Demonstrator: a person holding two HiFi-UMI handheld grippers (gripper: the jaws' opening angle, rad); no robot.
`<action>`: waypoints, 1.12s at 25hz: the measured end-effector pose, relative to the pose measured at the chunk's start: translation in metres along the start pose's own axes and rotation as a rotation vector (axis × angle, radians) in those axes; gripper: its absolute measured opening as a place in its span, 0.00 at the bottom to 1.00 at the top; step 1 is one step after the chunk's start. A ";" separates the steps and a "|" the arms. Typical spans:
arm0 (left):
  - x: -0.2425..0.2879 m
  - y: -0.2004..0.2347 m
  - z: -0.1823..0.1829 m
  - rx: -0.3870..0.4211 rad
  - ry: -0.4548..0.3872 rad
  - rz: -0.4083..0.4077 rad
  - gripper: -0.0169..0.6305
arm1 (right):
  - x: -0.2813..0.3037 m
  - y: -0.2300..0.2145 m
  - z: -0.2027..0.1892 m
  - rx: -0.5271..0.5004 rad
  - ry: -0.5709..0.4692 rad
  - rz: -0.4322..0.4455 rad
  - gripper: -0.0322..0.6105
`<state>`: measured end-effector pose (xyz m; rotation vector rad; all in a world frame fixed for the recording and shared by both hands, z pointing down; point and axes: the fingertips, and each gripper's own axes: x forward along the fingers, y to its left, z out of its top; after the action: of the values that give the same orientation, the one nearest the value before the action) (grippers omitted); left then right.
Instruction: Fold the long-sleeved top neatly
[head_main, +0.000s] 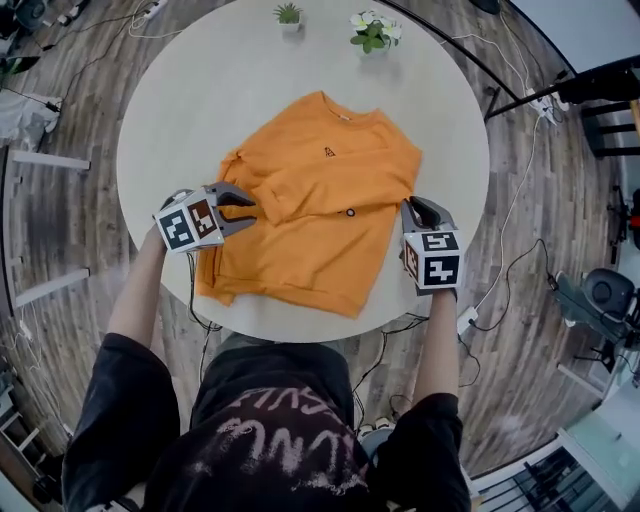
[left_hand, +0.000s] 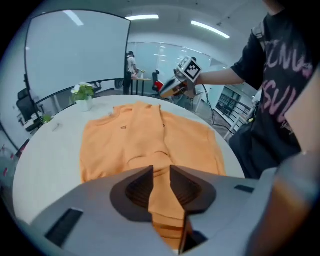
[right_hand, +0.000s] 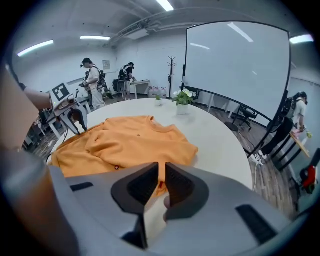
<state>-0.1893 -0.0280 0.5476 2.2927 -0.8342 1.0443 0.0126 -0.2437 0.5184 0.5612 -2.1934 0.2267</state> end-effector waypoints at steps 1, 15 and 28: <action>-0.006 0.010 0.003 -0.032 -0.025 0.026 0.21 | 0.005 0.000 0.002 -0.006 0.008 0.004 0.13; 0.033 0.059 0.006 -0.055 0.104 0.109 0.07 | 0.023 -0.022 -0.019 0.023 0.047 -0.009 0.16; -0.024 0.144 0.059 0.075 0.128 0.295 0.07 | 0.019 -0.032 -0.041 0.056 0.069 -0.001 0.18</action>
<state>-0.2730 -0.1585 0.5185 2.1788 -1.1203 1.3548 0.0454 -0.2634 0.5577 0.5765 -2.1258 0.3031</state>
